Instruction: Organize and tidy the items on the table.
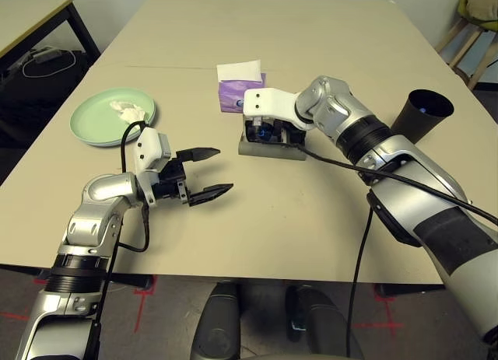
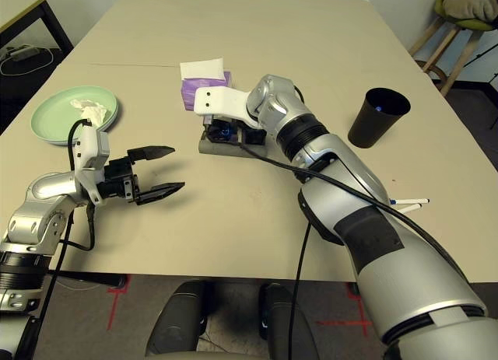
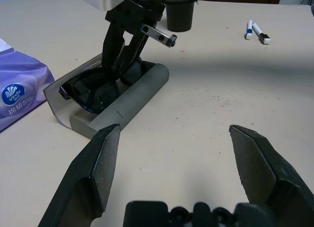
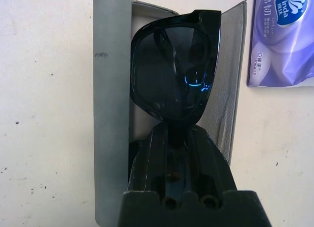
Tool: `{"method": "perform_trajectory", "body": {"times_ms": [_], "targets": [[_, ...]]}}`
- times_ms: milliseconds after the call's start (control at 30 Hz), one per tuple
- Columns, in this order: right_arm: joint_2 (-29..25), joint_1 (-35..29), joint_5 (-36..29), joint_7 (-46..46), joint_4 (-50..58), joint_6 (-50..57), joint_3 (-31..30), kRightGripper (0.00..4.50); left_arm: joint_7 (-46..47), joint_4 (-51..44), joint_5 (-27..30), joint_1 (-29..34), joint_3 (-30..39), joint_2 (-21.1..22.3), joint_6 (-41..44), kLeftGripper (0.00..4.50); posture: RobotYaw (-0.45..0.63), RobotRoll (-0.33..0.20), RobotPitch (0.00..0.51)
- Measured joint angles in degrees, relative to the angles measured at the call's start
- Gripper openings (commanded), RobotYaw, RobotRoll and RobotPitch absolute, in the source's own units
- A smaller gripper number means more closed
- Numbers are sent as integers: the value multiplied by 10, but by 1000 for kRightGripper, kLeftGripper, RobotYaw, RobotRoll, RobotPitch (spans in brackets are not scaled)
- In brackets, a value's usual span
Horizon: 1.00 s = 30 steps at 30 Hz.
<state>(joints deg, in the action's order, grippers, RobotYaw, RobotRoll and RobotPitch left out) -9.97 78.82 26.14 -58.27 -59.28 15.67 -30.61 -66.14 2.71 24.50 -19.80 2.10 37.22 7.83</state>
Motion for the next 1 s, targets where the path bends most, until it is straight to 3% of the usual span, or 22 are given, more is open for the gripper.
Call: {"method": "perform_trajectory", "body": {"times_ms": [267,300,367,600,833,1000], "targets": [[2,1,0,-1,-1,3,0,509,0,0,0,0,0,0,0,4500,339,0,121],[2,1,0,-2,-1,3,0,1219,0,0,0,0,0,0,0,4500,339,0,121],[2,1,0,-5,0,3,0,1795,0,0,0,0,0,0,0,4500,336,0,120],[-9,3,0,-25,5,-1,0,4472,0,0,0,0,0,0,0,4500,320,0,115],[-31,13,-4,-45,35,5,6,4472,0,4,0,-4,-1,-4,0,4500,286,0,111],[-62,11,-36,-70,100,57,49,4472,-4,11,0,-19,-6,-5,0,4500,243,0,105]]}}
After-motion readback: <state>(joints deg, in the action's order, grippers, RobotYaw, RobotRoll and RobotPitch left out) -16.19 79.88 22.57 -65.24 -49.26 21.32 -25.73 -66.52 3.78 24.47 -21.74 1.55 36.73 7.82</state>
